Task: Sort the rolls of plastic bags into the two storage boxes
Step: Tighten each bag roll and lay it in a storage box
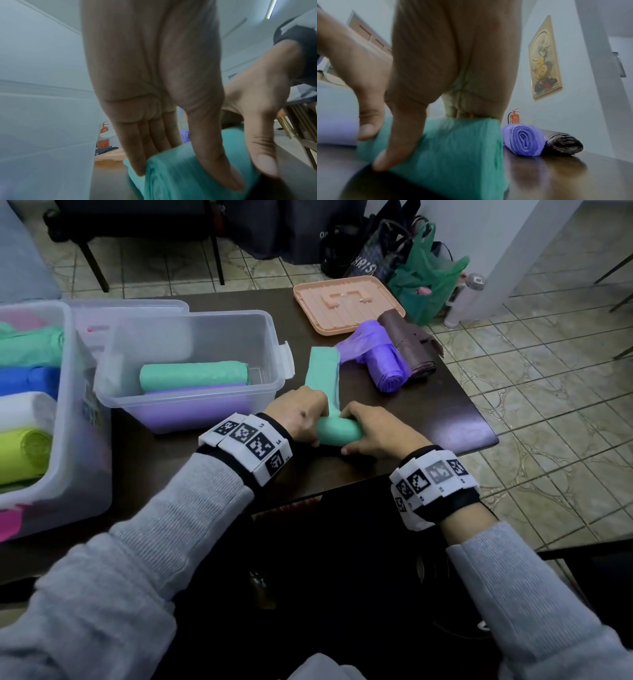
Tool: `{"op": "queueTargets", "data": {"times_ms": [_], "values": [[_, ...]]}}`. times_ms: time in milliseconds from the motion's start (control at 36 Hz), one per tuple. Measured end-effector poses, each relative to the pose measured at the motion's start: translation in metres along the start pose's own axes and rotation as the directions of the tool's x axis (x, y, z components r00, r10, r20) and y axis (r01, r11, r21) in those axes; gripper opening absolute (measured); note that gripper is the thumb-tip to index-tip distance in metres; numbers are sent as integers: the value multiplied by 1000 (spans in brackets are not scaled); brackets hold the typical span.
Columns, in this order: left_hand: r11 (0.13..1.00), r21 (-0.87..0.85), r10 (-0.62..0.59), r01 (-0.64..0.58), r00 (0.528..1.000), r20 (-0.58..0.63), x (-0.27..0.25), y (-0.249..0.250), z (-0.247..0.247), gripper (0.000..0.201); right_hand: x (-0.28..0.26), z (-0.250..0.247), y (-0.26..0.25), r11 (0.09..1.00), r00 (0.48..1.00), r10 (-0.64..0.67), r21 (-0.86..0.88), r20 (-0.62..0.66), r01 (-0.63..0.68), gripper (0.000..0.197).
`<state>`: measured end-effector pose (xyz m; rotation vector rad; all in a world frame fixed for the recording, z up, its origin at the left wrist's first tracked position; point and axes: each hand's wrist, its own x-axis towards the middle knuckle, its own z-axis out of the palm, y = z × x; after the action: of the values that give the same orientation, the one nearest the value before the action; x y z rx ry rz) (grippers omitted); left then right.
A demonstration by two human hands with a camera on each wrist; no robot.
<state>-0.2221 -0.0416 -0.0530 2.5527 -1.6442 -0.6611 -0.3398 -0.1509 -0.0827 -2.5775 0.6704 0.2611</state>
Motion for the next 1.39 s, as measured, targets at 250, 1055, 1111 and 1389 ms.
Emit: {"op": "queueTargets", "data": {"times_ms": [250,1055,1111,1389], "values": [[999,-41,-9,18,979,201,0,-4,-5,46,-5,-1,-5,999,996,-50,-15,79,52,66],[999,35,35,-32,995,-92,4,-11,17,60,0,16,-12,994,963,-111,-34,-244,106,29],[998,43,49,-46,996,-78,7,-10,16,51,-4,19,-13,993,970,-114,-55,-215,105,48],[999,-34,40,-40,999,10,10,-11,7,41,-5,21,-21,991,969,-68,-127,-239,38,49]]}}
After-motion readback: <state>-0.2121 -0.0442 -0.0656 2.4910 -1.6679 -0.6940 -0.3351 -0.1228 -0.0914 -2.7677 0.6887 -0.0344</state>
